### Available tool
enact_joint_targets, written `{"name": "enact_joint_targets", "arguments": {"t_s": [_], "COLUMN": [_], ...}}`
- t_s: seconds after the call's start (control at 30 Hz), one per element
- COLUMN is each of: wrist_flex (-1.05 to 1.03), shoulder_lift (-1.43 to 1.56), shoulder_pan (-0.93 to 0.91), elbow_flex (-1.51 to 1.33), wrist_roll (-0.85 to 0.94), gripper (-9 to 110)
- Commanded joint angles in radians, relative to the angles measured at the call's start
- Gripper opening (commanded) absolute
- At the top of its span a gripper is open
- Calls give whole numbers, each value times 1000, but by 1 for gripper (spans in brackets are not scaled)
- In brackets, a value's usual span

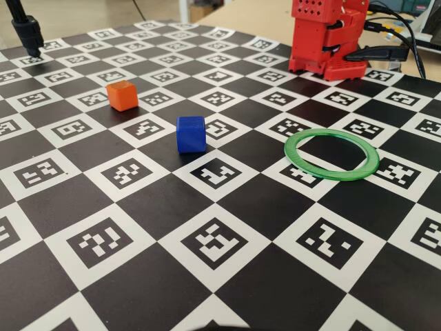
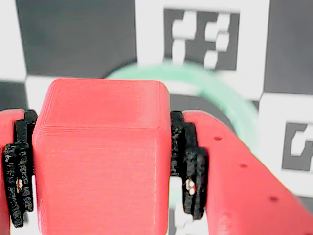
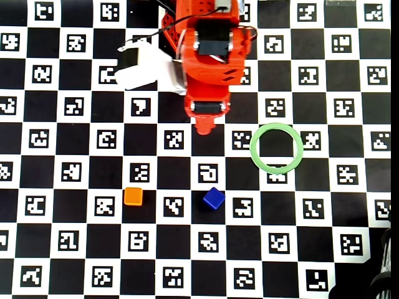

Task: Grab the red cube then put it in the green circle then put the blue cube on top and finally the orange cube on top

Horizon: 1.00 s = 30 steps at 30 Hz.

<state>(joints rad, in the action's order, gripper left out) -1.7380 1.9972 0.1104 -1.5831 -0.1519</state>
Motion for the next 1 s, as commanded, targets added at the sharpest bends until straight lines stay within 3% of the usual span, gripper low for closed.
{"name": "enact_joint_targets", "arguments": {"t_s": [0.0,0.33,0.97], "wrist_flex": [-87,-37,110], "shoulder_lift": [-28,-144,-397], "shoulder_pan": [107,339,411], "elbow_flex": [114,189,296], "wrist_roll": [-133,-434,-494], "gripper": [0,0,0]}}
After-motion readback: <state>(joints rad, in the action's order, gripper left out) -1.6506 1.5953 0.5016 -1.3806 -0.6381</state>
